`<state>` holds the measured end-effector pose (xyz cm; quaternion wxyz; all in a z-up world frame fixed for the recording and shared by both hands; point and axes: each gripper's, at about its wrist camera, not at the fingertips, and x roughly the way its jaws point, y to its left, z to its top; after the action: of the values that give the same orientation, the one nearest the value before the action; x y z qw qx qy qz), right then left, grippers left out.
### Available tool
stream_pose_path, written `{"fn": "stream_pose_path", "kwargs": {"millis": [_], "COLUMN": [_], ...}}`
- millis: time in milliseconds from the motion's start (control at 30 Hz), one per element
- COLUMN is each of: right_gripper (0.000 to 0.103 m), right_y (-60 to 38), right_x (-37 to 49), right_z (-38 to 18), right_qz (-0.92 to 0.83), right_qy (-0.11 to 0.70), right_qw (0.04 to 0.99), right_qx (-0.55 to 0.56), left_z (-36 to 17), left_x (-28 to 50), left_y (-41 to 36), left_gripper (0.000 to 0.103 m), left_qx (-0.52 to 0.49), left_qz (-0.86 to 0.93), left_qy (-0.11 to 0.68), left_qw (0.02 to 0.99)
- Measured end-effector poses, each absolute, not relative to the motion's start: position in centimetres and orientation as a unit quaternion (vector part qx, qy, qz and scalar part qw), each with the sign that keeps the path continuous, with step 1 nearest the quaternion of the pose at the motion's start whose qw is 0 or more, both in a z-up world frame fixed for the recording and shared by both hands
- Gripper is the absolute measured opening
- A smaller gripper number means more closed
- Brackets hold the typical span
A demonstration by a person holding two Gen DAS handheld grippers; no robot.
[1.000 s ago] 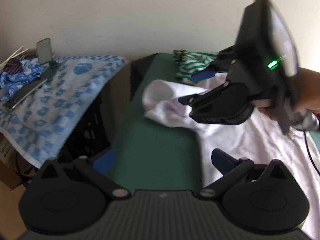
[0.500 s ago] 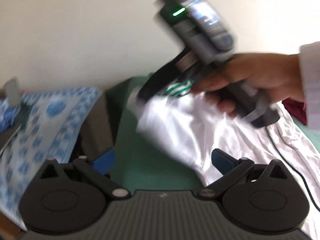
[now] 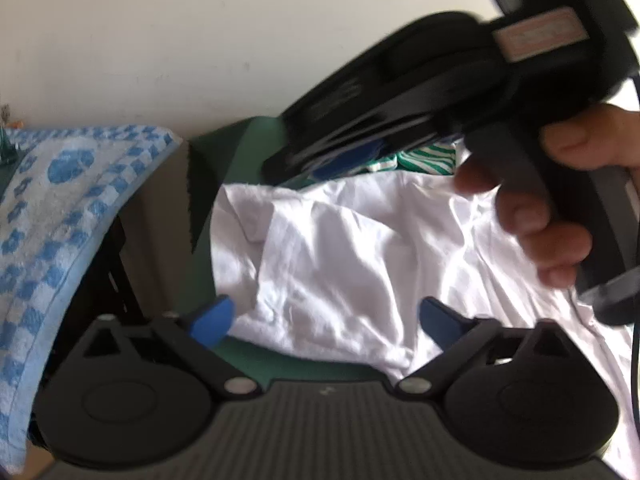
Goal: Fold clothes
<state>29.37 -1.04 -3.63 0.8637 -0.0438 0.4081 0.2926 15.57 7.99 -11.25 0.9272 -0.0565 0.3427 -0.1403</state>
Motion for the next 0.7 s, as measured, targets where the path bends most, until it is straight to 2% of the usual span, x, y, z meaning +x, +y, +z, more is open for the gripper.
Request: {"fn": "stream_pose_path", "kwargs": {"millis": [33, 100, 133, 167, 200, 300, 367, 500, 533, 567, 600, 700], "right_gripper": [0.039, 0.037, 0.02, 0.003, 0.003, 0.003, 0.009, 0.015, 0.024, 0.042, 0.048, 0.037], "right_y": [-0.6, 0.1, 0.3, 0.5, 0.4, -0.6, -0.6, 0.2, 0.7, 1.3, 2.0, 4.3], "right_x": [29.6, 29.9, 30.0, 30.0, 29.9, 29.8, 29.7, 28.7, 28.6, 28.6, 28.6, 28.9], "right_z": [-4.4, -5.4, -5.8, -6.0, -5.9, -5.0, -5.0, -4.4, -4.5, -4.6, -4.8, -6.3], "right_qz": [0.291, 0.28, 0.273, 0.269, 0.269, 0.312, 0.328, 0.308, 0.299, 0.29, 0.283, 0.266], "right_qy": [0.423, 0.442, 0.448, 0.451, 0.447, 0.451, 0.47, 0.415, 0.407, 0.398, 0.394, 0.393], "right_qw": [0.857, 0.85, 0.848, 0.848, 0.851, 0.836, 0.82, 0.855, 0.862, 0.868, 0.871, 0.871], "right_qx": [-0.051, -0.064, -0.07, -0.071, -0.064, 0.004, 0.012, -0.042, -0.052, -0.061, -0.075, -0.123], "left_z": [-11.4, -11.6, -11.7, -11.8, -12.0, -12.2, -12.3, -12.5, -12.5, -12.6, -12.7, -12.6], "left_x": [15.6, 15.5, 15.5, 15.5, 15.5, 15.0, 14.4, 14.0, 13.9, 13.9, 13.9, 13.9], "left_y": [8.0, 8.1, 8.1, 8.2, 8.2, 8.9, 9.7, 9.5, 9.4, 9.2, 9.1, 9.2], "left_gripper": [0.076, 0.047, 0.042, 0.03, 0.017, 0.014, 0.014, 0.014, 0.014, 0.014, 0.014, 0.015], "left_qx": [-0.056, -0.054, -0.053, -0.052, -0.051, -0.061, -0.076, -0.072, -0.068, -0.063, -0.059, -0.067], "left_qz": [-0.14, -0.139, -0.138, -0.137, -0.137, -0.135, -0.134, -0.131, -0.131, -0.132, -0.132, -0.139], "left_qy": [0.343, 0.343, 0.343, 0.343, 0.343, 0.343, 0.343, 0.339, 0.338, 0.338, 0.337, 0.341], "left_qw": [0.927, 0.928, 0.928, 0.928, 0.928, 0.927, 0.927, 0.929, 0.929, 0.93, 0.93, 0.927]}}
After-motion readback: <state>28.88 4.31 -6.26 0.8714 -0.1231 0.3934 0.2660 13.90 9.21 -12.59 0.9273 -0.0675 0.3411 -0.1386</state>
